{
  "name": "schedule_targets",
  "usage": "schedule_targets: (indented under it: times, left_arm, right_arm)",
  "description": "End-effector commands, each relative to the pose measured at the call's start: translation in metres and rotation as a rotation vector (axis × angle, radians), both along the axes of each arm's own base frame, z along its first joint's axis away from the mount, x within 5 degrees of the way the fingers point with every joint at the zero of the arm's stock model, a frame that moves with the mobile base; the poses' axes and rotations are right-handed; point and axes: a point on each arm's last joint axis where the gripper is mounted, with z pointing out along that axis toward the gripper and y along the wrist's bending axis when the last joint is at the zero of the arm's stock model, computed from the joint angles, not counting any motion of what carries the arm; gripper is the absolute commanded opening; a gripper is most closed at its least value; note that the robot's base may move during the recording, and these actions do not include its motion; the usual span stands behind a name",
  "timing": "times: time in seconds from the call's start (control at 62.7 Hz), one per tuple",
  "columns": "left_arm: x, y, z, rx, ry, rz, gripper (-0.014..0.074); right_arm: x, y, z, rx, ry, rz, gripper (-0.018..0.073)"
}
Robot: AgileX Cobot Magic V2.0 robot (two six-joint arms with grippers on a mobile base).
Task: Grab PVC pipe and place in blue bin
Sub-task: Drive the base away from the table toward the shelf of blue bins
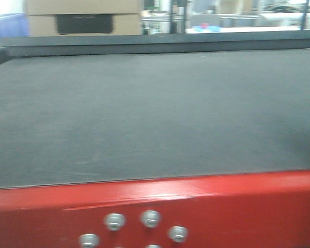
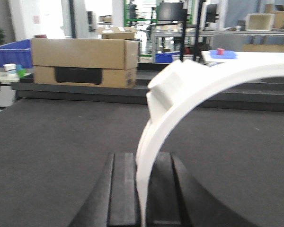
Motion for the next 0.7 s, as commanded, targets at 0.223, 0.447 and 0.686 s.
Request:
schedule_targets:
  times: [0.223,0.447,0.686]
  left_arm:
    - [-0.0008,-0.0009,0.003,-0.012,-0.029,-0.01,-0.0111]
    - [-0.0008,-0.0009,0.003,-0.012,-0.029,-0.01,-0.0111]
    - [-0.0008,-0.0009,0.003,-0.012,-0.029,-0.01,-0.0111]
  right_arm:
    - [-0.0022,0.0001,0.0039,0.002,-0.036,0.005,-0.0169]
    - [-0.0022,0.0001,0.0039,0.002,-0.036,0.005,-0.0169]
    - [-0.0022,0.0001,0.0039,0.002,-0.036,0.005,-0.0169]
